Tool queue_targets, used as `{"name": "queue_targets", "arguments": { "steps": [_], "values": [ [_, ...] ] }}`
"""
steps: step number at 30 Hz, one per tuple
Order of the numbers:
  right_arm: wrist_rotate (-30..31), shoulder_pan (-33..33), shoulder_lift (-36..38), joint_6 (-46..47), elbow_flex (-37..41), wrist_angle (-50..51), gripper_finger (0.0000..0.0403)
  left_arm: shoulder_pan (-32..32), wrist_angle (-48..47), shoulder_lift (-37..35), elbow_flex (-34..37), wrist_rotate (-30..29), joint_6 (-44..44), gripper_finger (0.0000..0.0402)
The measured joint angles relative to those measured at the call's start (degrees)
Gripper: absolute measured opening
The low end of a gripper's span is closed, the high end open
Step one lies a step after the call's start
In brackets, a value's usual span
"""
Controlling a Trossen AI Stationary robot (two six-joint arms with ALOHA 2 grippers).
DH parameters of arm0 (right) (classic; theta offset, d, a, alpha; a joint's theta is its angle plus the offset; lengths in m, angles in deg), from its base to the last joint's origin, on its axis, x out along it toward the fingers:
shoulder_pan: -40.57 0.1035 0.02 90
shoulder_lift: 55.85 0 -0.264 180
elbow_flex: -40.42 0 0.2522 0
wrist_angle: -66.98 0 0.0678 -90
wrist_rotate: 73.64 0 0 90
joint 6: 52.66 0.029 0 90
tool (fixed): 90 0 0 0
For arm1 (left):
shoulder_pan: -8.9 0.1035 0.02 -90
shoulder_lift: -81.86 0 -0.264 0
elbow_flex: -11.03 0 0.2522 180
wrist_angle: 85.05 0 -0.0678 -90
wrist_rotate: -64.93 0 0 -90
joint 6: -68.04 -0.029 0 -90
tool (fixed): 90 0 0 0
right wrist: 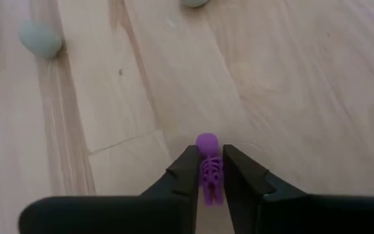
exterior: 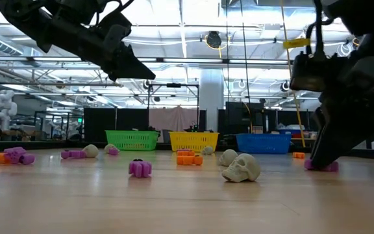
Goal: Sort Halloween decoration
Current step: Put the violet skeleton toy into the blue bin
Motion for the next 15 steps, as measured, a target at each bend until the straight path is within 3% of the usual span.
{"name": "queue_targets", "arguments": {
  "steps": [8, 15],
  "values": [
    [-1.8, -6.3, -0.2, -1.0, -9.4, 14.8, 0.0039, 0.0, 0.0, 0.0, 0.0, 0.0, 0.2, 0.0001],
    [-3.2, -16.3, -0.2, -7.7, -17.6, 26.5, 0.0038, -0.9, 0.1, 0.0, 0.0, 0.2, 0.5, 0.0001]
  ]
}}
